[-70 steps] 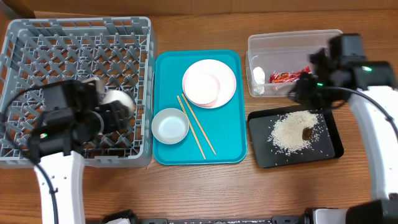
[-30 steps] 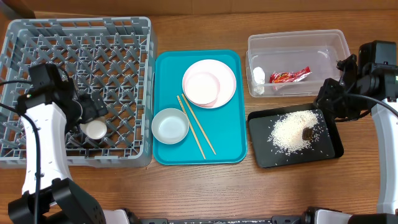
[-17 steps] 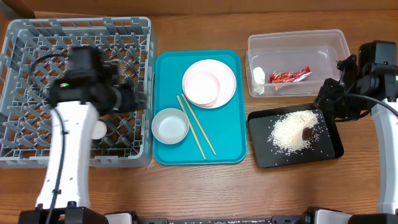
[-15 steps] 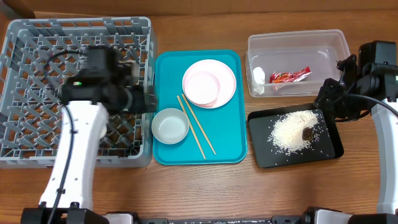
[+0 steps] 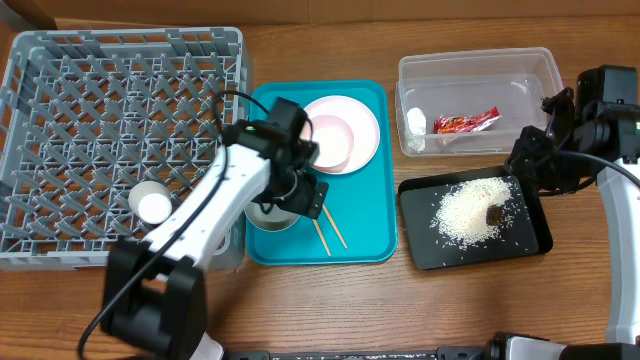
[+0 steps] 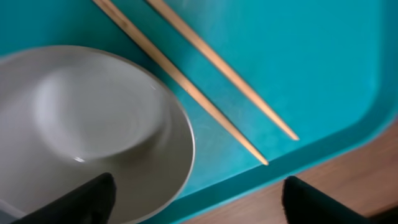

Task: Sort waste into correct bins and load items into the dishwasher
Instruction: 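Reach the left gripper to the white bowl on the teal tray, then carry the white bowl into the dish rack with the left gripper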

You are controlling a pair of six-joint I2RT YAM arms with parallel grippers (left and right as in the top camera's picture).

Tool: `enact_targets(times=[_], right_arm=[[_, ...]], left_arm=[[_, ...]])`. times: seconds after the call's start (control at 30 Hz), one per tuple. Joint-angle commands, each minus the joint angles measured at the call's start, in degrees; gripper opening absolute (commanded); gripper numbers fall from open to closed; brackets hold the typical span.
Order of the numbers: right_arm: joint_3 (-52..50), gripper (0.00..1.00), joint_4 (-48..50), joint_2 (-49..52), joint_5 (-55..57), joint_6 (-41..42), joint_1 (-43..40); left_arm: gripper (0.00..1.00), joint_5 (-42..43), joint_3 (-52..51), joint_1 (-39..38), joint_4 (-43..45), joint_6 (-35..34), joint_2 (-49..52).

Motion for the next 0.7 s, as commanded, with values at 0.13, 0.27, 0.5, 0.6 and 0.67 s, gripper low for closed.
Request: enact_targets(times=[0.13, 0.27, 0.5, 0.6, 0.67], right_arm=[[0.6, 0.19, 0.1, -0.6, 0.2, -0.3, -0.1], [0.6, 0.19, 0.1, -0.6, 0.2, -0.3, -0.1], [0.6, 0.19, -0.5, -0.6, 0.2, -0.3, -0.1], [0.6, 0.19, -0.6, -0.6, 0.2, -0.3, -0.1], [0.6, 0.19, -0.7, -0.6, 0.2, -0.3, -0.1]], left_arm=[[0.36, -4.2, -0.7, -1.4, -0.2, 1.3, 8.7], [0.04, -4.2, -0.5, -1.3, -0.8, 1.2, 9.0], [0.04, -4.2, 2.9, -1.3, -3.2, -0.2, 5.4], [0.04, -4.2, 6.1, -0.7, -5.4, -0.2, 2.0], [0.04, -4.2, 8.6, 0.3, -6.5, -0.2, -0.7]])
